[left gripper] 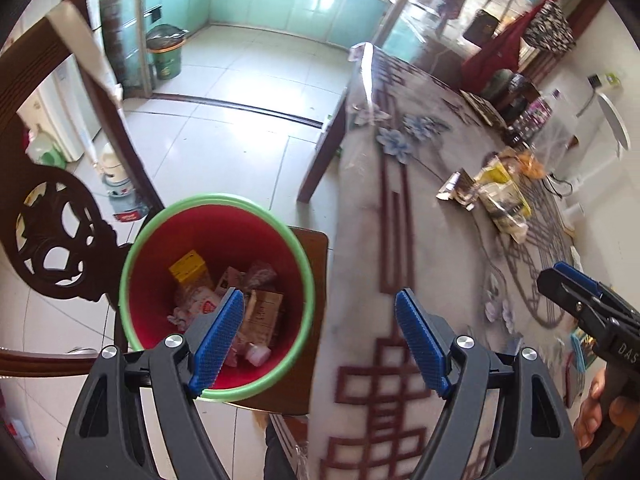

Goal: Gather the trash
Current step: 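Move both open tools back toward the table, then grasp the paper cup with the right tool while the left tool grasps the dark cigarette pack, then carry the cigarette pack and paper cup over the red bin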

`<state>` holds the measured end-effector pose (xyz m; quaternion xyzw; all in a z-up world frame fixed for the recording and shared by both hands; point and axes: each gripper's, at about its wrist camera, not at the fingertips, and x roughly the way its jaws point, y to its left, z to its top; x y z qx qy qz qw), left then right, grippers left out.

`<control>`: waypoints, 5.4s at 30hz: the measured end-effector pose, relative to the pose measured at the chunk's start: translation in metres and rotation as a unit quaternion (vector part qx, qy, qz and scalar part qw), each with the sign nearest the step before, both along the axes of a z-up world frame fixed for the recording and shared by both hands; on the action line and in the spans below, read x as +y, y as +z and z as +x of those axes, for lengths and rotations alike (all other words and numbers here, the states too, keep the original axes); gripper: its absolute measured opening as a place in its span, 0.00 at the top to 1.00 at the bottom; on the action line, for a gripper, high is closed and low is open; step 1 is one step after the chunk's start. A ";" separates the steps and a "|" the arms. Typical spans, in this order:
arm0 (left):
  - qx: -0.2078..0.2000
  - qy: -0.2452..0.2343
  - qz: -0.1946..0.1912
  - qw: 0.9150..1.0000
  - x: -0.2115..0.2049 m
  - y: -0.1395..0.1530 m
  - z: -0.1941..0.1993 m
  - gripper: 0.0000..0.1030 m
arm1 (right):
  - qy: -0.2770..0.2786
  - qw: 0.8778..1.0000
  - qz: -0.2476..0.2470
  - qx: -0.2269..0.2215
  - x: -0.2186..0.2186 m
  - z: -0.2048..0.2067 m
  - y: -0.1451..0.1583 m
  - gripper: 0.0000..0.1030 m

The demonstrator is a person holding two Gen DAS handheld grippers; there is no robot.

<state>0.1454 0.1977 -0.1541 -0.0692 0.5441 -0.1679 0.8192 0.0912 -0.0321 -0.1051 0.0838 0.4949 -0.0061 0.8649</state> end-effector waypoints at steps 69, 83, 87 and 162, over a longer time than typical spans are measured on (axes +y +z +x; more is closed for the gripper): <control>0.008 -0.079 0.099 0.992 -0.287 -0.032 0.101 0.27 | 0.000 0.991 0.109 0.077 -0.245 0.050 -0.072 0.34; 0.032 -0.057 0.098 0.993 -0.296 -0.060 0.114 0.55 | -0.005 0.988 0.120 0.102 -0.238 0.064 -0.097 0.41; 0.032 -0.031 0.090 0.995 -0.276 -0.054 0.109 0.56 | 0.001 0.987 0.123 0.107 -0.232 0.060 -0.098 0.67; -0.009 0.080 0.051 0.995 0.031 -0.010 0.008 0.56 | 0.101 0.988 0.107 0.041 0.025 0.046 -0.008 0.80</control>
